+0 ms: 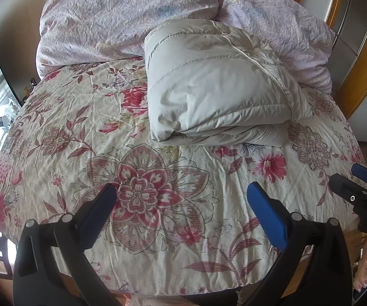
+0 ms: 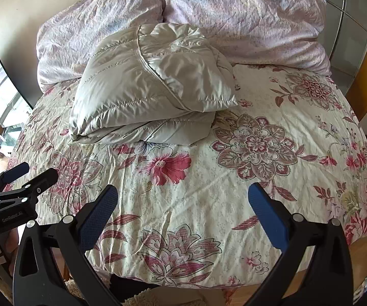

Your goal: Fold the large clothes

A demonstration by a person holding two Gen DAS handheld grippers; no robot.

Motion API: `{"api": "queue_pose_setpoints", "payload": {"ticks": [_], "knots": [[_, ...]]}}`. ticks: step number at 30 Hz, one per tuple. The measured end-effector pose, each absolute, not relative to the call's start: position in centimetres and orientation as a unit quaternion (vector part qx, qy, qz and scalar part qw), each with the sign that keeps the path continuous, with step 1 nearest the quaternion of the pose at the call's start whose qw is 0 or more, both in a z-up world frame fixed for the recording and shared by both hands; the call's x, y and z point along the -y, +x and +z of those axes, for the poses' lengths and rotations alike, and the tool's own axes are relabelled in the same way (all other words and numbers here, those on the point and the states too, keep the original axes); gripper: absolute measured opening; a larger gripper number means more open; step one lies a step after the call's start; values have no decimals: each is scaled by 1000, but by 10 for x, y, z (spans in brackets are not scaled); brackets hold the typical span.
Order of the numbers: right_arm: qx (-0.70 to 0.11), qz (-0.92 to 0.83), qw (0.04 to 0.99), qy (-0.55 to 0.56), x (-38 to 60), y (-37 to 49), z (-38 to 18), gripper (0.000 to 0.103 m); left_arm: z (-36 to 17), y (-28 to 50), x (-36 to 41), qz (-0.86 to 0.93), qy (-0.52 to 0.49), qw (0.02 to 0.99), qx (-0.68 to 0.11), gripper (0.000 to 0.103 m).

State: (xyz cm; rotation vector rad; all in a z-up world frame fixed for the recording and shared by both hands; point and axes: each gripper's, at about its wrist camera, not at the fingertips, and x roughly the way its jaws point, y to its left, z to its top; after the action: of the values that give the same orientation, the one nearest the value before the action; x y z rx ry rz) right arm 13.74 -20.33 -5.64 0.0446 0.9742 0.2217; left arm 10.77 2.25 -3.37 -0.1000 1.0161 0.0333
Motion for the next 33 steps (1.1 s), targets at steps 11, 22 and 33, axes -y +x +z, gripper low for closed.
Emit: {"api": "queue_pose_setpoints", "payload": {"ticks": [11, 22, 33], "knots": [[-466, 106, 878, 21, 204, 137, -55, 102, -31, 109, -18, 7, -46, 872, -487, 101], [-465, 103, 879, 21, 207, 137, -52, 102, -31, 110, -17, 3, -45, 873, -486, 101], [-466, 105, 878, 21, 206, 138, -53, 102, -31, 110, -16, 2, -45, 873, -486, 101]]}}
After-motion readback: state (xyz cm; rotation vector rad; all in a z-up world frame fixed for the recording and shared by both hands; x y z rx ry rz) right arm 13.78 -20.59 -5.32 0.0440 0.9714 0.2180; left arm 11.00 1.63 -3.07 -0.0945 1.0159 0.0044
